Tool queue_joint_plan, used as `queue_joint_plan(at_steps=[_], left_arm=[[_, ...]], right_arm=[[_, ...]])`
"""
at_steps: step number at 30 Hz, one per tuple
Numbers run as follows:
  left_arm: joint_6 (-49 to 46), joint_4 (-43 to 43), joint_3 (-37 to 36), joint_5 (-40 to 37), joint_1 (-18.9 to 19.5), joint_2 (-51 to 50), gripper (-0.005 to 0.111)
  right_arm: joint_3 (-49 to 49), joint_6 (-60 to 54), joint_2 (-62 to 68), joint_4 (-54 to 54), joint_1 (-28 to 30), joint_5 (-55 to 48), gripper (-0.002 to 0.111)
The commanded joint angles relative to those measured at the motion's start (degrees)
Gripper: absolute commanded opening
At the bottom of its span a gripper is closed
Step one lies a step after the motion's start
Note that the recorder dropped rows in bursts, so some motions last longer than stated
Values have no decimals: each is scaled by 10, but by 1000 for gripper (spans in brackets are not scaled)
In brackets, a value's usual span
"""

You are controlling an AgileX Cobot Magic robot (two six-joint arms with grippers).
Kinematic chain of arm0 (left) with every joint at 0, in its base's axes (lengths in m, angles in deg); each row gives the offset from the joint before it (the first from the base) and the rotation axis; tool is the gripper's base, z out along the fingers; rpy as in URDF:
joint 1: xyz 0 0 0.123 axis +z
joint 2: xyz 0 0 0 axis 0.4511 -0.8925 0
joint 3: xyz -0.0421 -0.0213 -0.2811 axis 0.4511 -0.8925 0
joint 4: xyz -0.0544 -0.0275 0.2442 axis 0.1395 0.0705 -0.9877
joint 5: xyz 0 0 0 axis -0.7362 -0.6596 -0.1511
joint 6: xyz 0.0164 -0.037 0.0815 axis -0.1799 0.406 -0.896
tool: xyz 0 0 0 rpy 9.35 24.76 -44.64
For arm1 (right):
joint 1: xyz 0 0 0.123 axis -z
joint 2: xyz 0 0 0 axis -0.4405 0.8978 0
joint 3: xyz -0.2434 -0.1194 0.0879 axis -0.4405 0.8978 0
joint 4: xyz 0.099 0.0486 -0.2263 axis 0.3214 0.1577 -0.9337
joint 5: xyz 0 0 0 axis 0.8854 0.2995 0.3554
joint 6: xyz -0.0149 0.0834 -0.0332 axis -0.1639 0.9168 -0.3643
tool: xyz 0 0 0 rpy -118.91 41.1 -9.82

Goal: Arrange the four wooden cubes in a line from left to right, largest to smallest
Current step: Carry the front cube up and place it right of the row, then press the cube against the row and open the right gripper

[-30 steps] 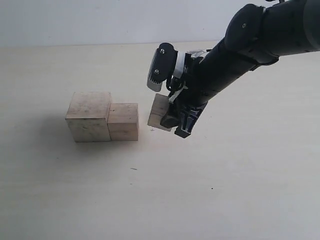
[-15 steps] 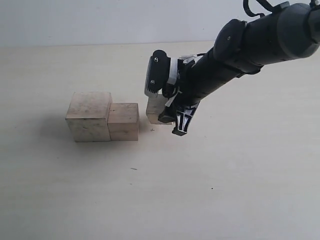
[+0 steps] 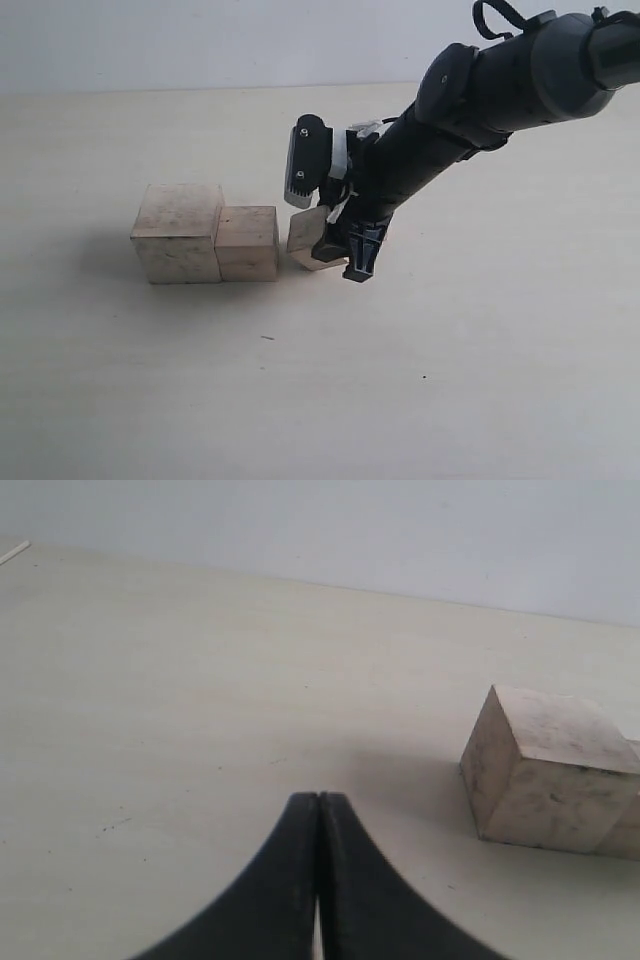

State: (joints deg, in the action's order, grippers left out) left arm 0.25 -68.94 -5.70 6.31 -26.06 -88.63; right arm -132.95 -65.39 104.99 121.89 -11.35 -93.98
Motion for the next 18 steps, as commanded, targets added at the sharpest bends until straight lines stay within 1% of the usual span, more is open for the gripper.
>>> queue_joint_plan(at_steps=[1, 15, 18], left_arm=[[-1, -1, 0, 3, -4, 4, 0], [-1, -1, 0, 3, -4, 4, 0], [-1, -1, 0, 3, -4, 4, 0]], right_arm=[[1, -7, 12, 1, 2, -5, 0], [1, -7, 41, 17, 2, 49, 0], [1, -30, 43, 17, 2, 46, 0]])
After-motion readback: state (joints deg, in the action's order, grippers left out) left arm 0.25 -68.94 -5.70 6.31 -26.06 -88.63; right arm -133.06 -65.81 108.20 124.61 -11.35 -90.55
